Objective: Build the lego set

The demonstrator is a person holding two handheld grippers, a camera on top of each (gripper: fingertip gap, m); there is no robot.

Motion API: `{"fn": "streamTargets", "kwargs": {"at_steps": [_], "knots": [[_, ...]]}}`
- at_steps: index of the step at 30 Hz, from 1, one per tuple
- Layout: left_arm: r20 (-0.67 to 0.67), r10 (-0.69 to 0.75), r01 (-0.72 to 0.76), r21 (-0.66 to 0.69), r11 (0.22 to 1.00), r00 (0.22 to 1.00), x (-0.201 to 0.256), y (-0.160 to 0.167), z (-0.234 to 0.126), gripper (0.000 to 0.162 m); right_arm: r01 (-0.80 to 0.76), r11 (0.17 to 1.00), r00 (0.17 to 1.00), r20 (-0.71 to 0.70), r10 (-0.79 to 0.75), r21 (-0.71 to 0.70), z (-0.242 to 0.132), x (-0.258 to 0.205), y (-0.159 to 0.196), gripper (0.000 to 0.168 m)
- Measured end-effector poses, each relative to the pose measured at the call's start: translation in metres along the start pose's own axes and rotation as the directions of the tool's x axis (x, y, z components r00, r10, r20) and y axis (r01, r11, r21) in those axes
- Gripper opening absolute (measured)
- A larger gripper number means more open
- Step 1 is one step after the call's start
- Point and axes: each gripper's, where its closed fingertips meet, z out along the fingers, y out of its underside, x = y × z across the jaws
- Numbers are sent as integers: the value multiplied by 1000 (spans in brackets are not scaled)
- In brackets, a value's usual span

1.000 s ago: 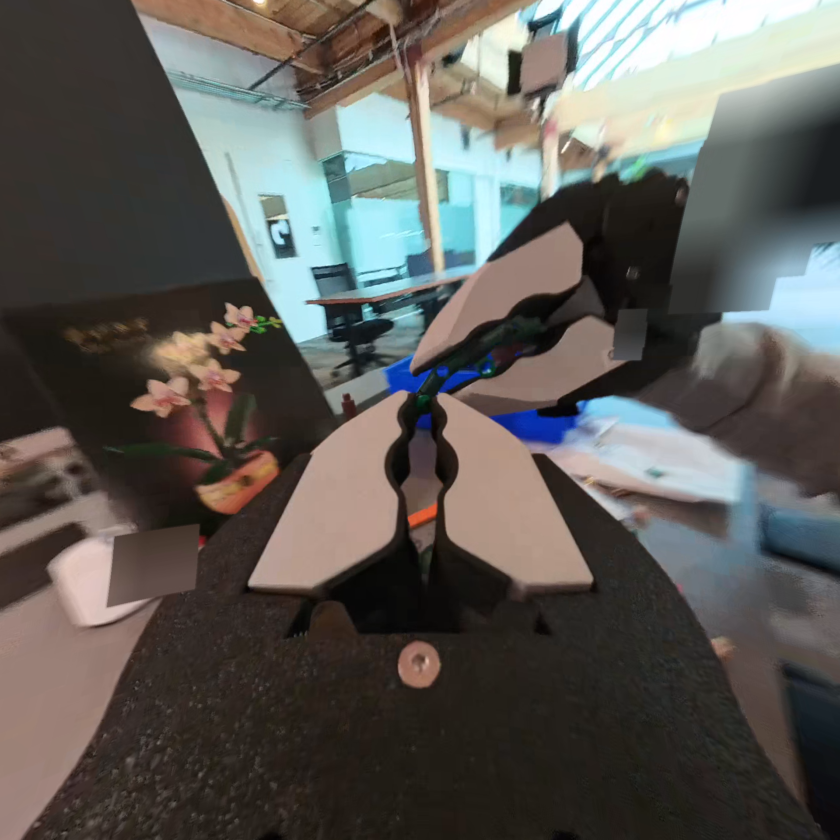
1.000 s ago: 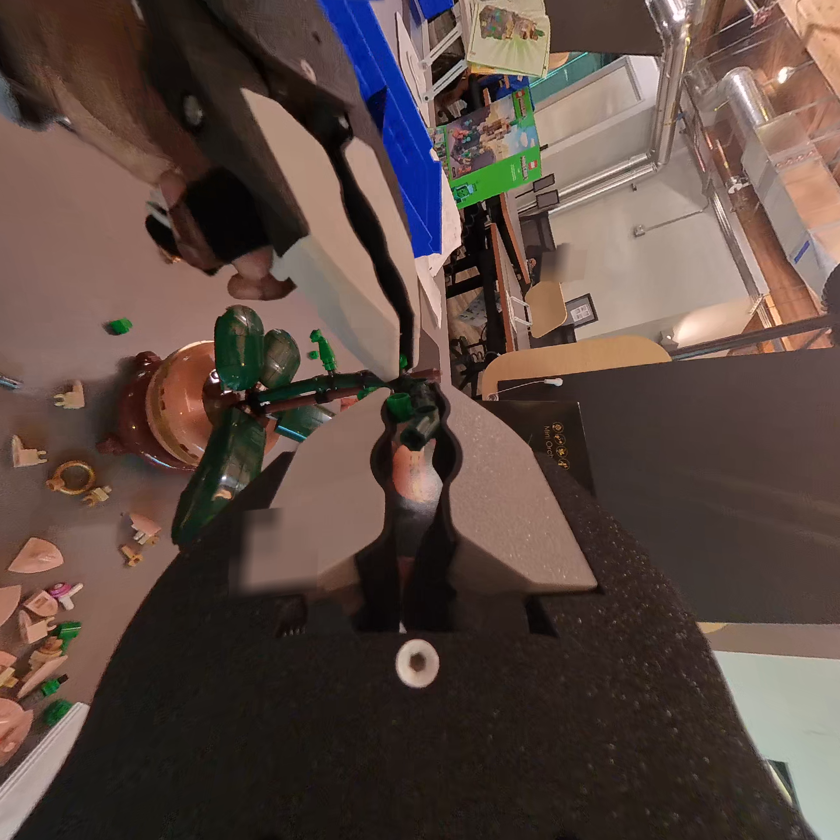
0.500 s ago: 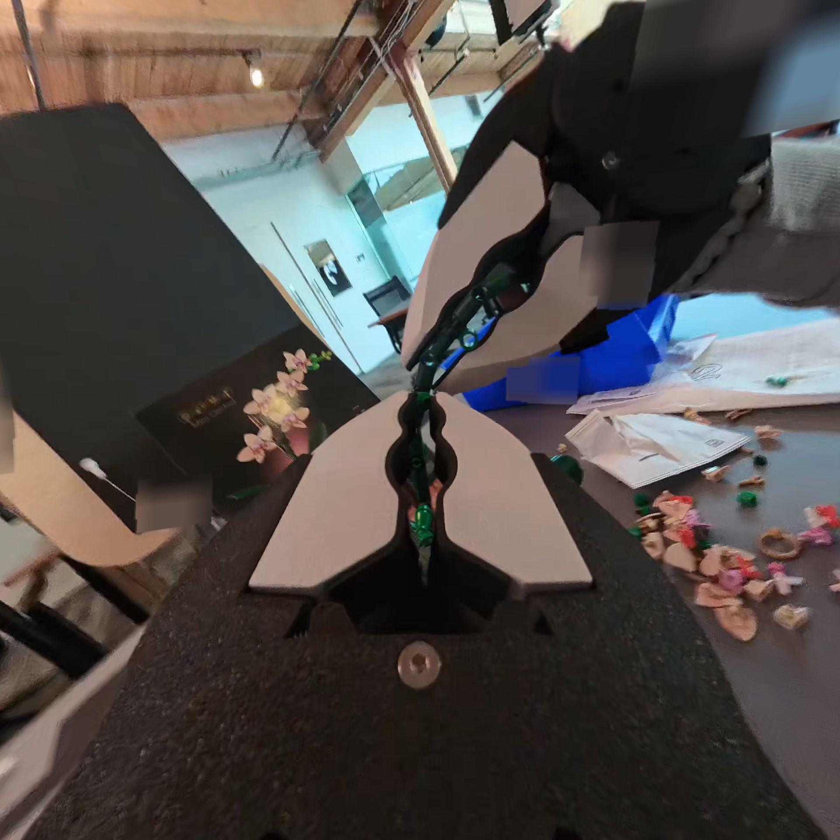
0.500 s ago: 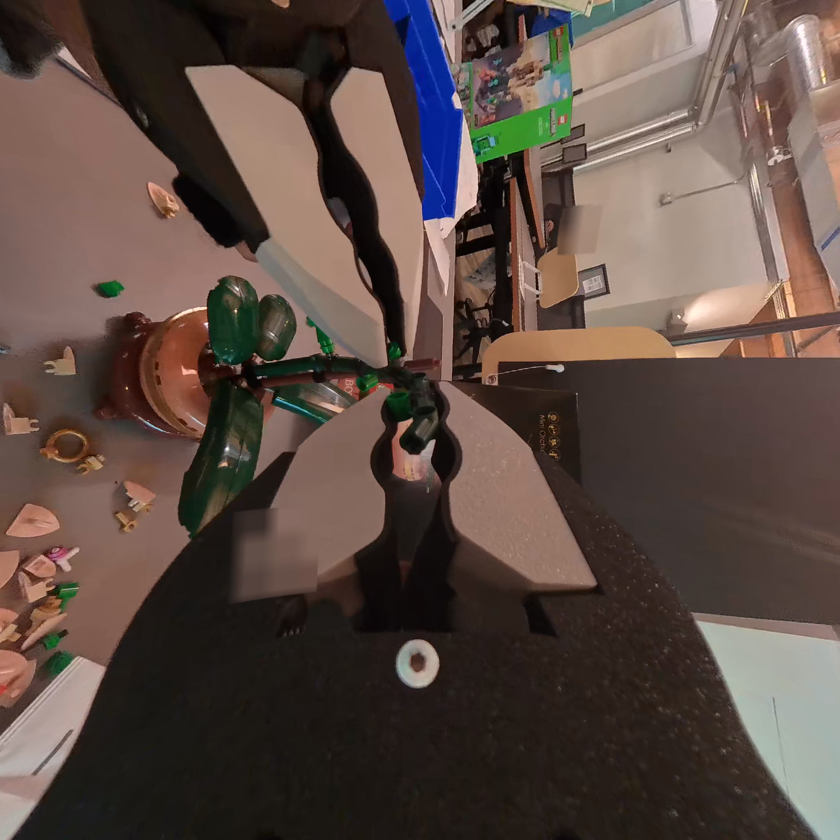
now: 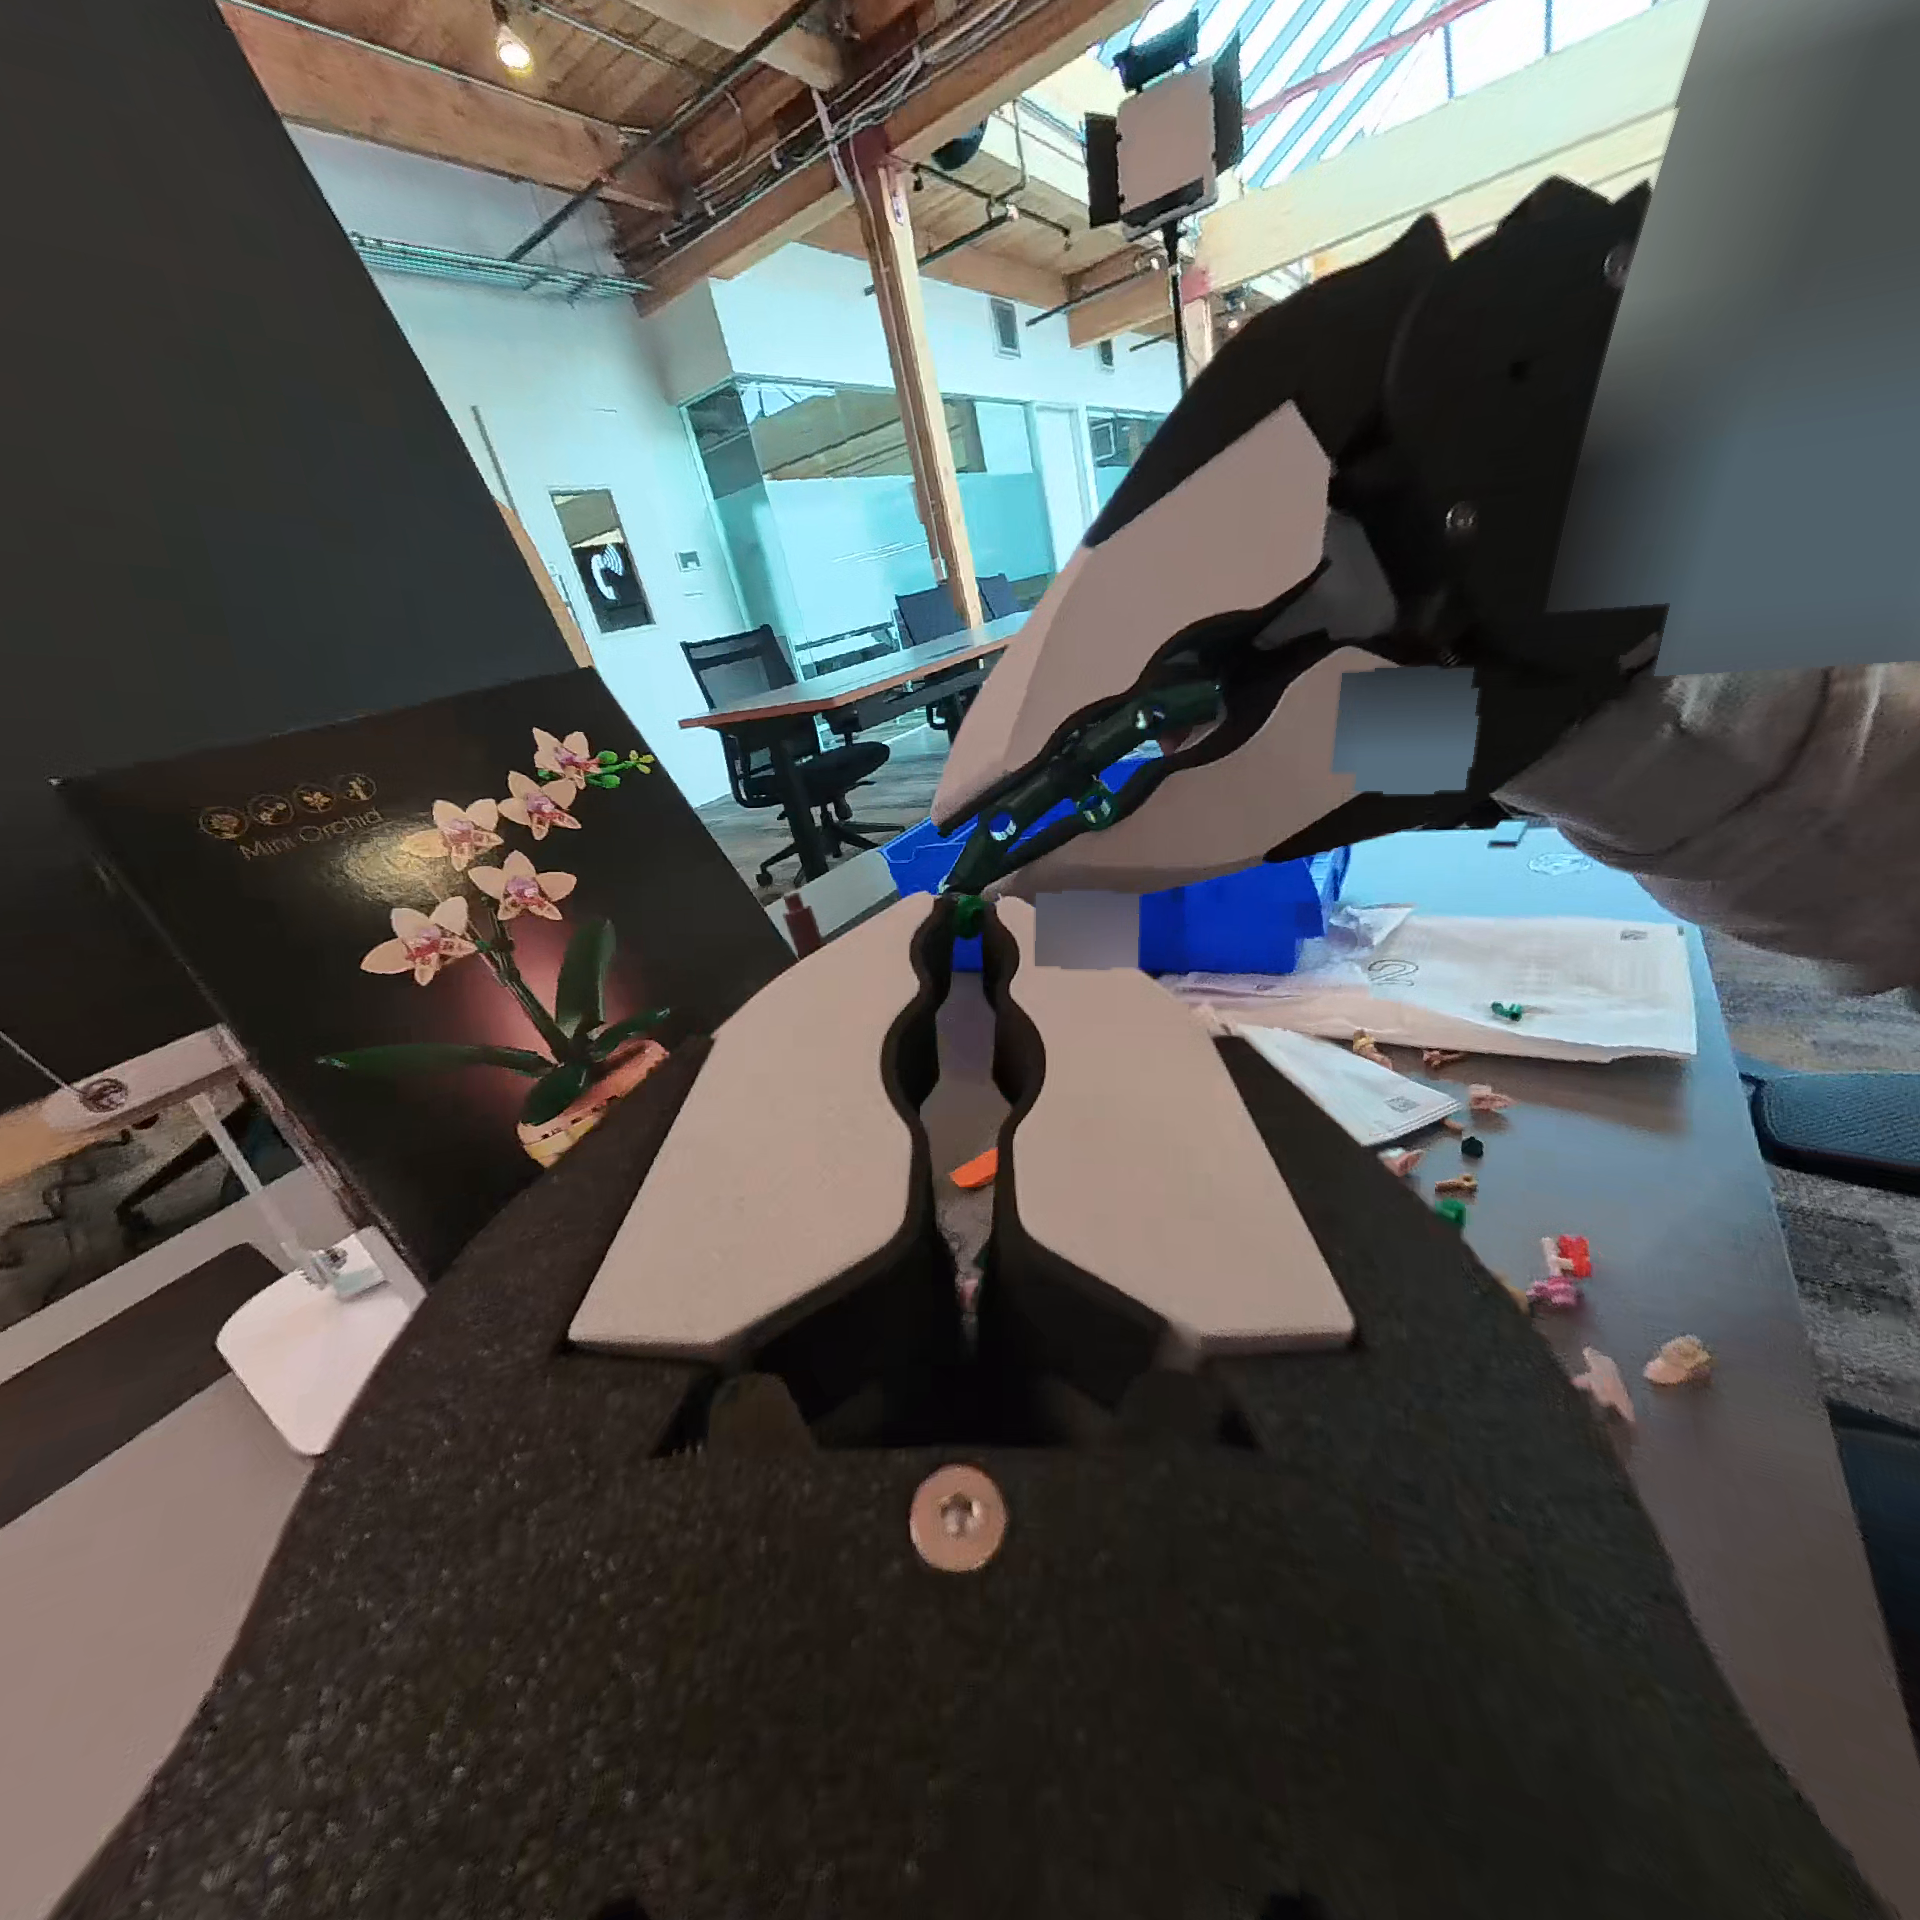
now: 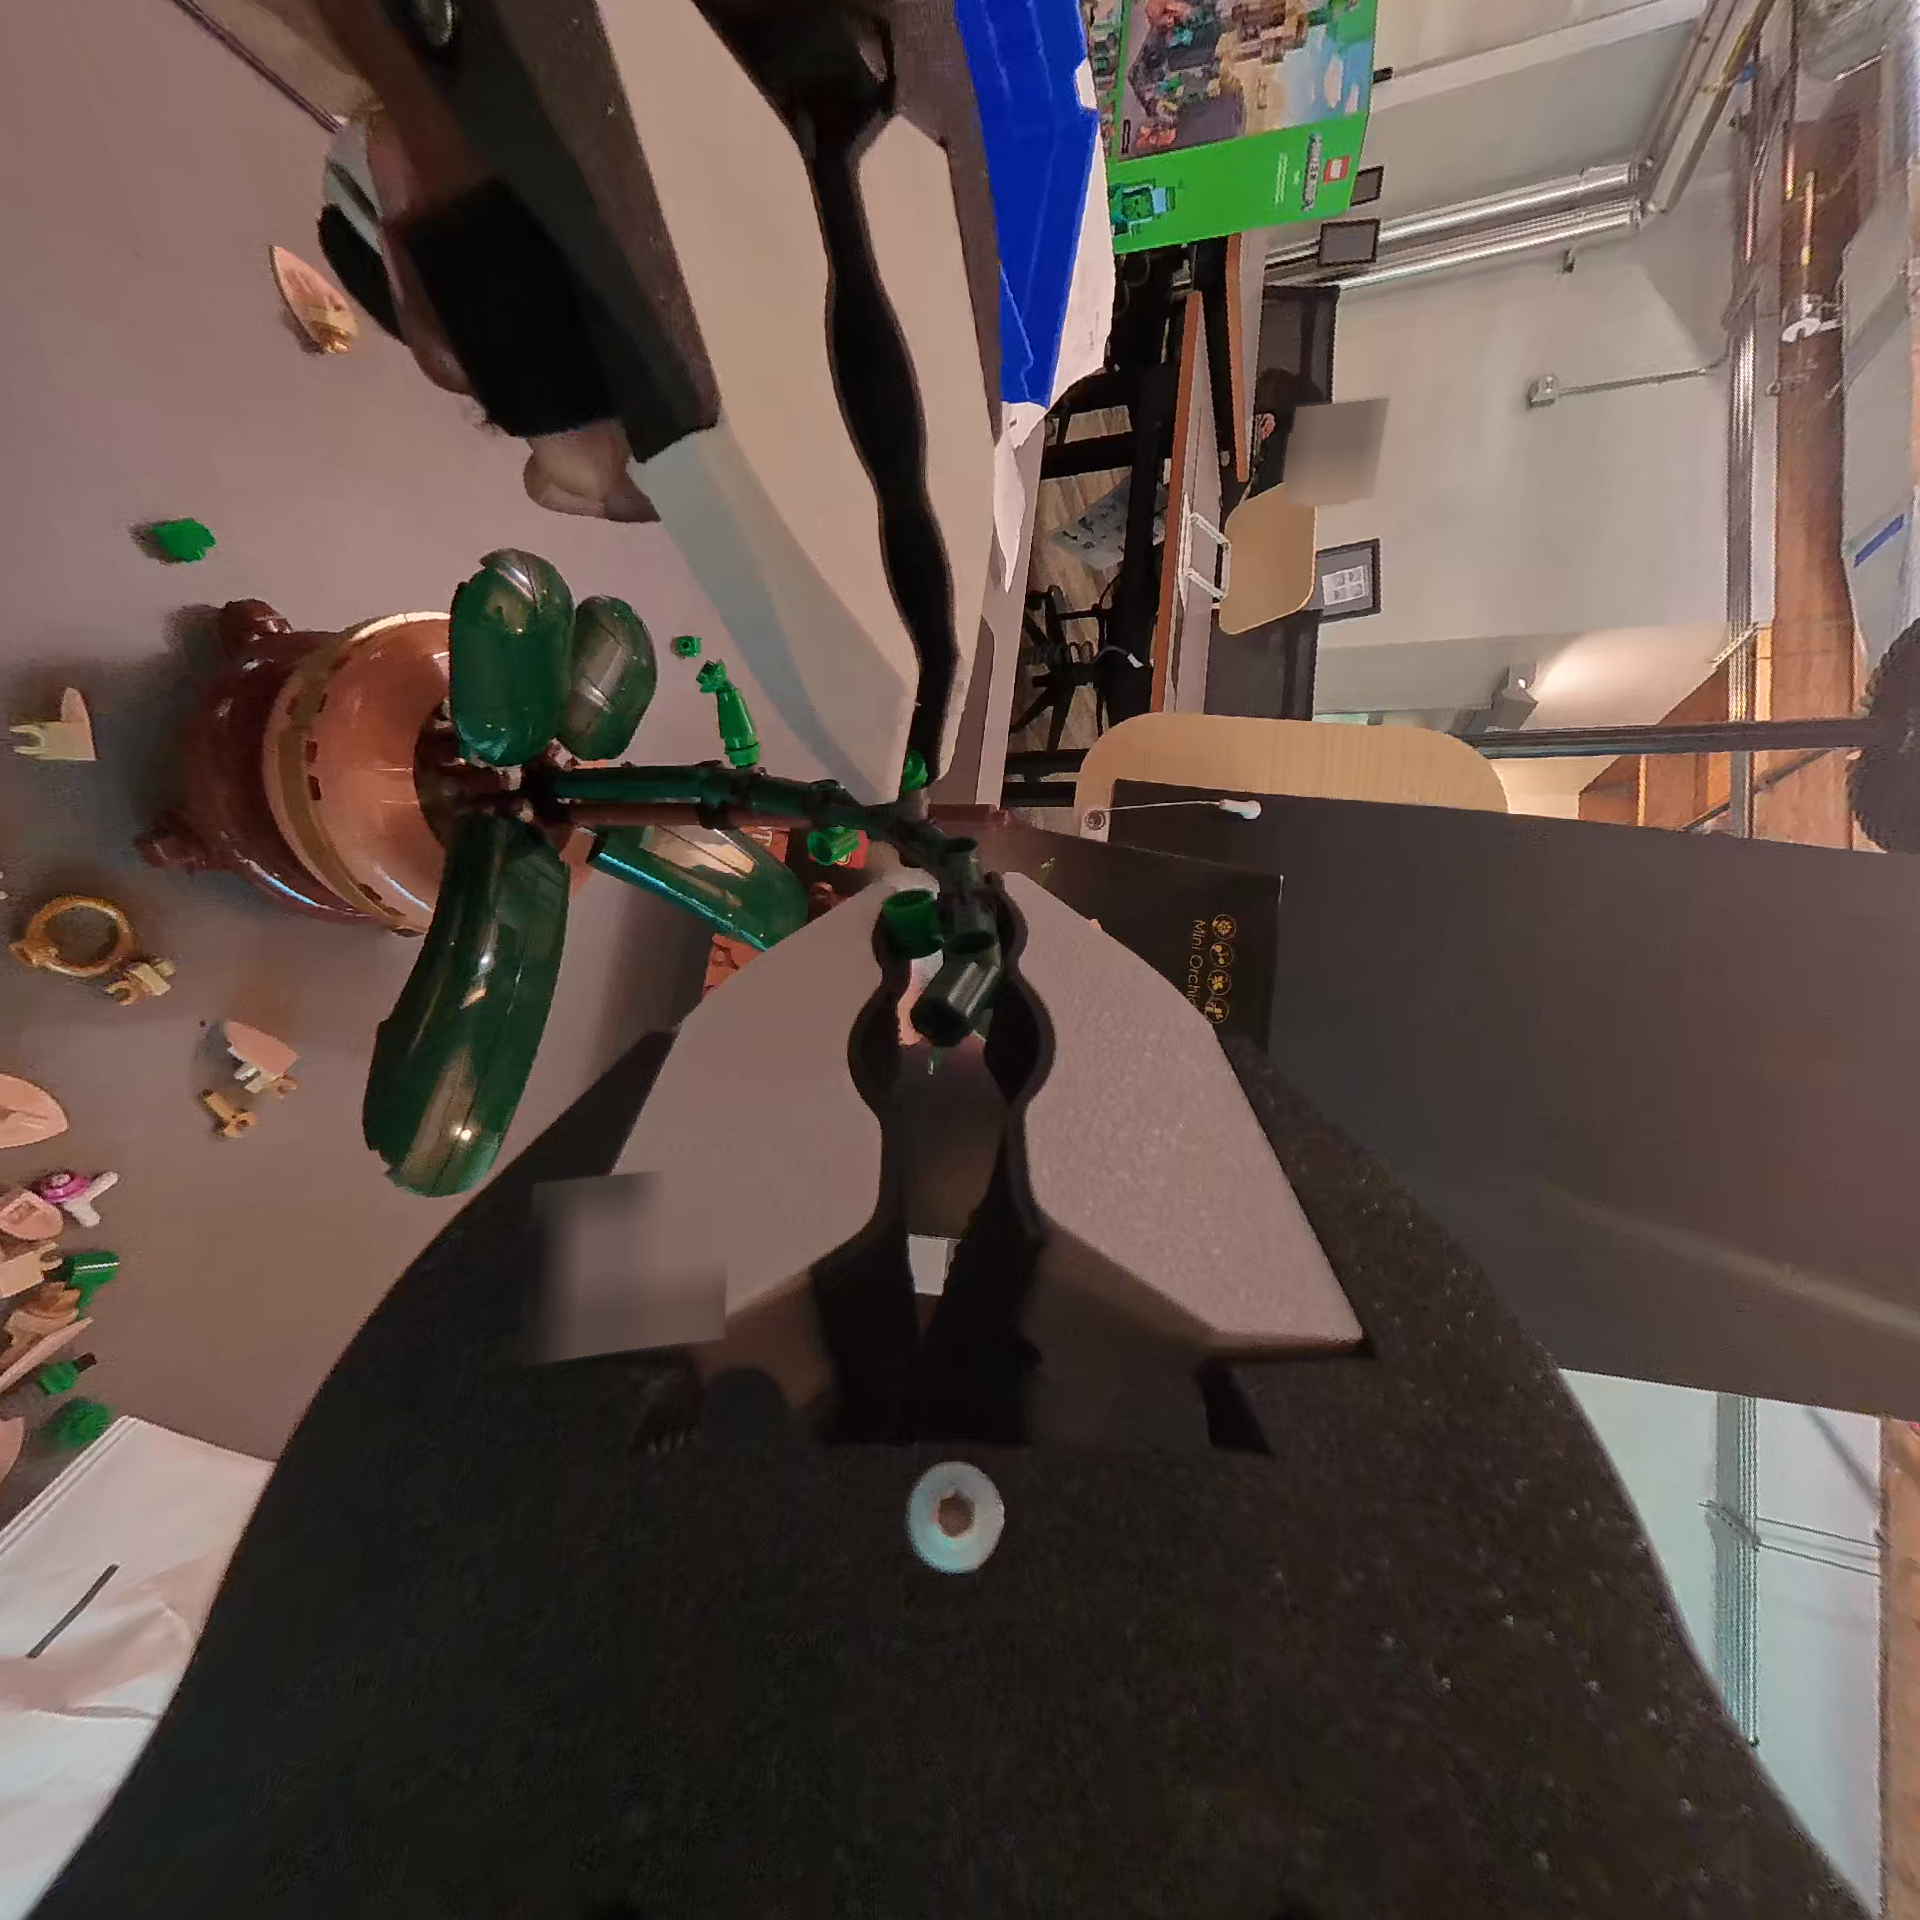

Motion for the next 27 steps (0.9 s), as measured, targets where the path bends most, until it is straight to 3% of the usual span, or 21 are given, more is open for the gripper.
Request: {"fn": "streamTargets", "kwargs": {"at_steps": [6, 10, 11, 14, 18, 27], "knots": [[55, 324, -323, -27, 946, 944, 1, 1, -6, 4, 32, 999, 999, 17, -32, -22, 0, -1, -4, 12], [81, 317, -311, -79, 947, 945, 0, 2, -1, 4, 32, 999, 999, 3, -32, -25, 0, -1, -3, 14], [82, 311, -305, -84, 949, 947, 0, 2, 0, 4, 38, 999, 999, -5, -38, -22, 0, 0, -2, 24], [87, 328, -318, -105, 942, 941, 4, 3, 5, 4, 80, 997, 997, 14, -80, 18, -3, -3, -11, 32], [92, 337, -327, -112, 938, 937, 4, 3, 7, 4, 155, 987, 987, 52, -154, -33, 4, -7, -7, 15], [95, 355, -344, -121, 931, 930, 3, 0, 3, 4, 215, 967, 968, 158, -193, -138, 5, -4, -6, 13]]}}
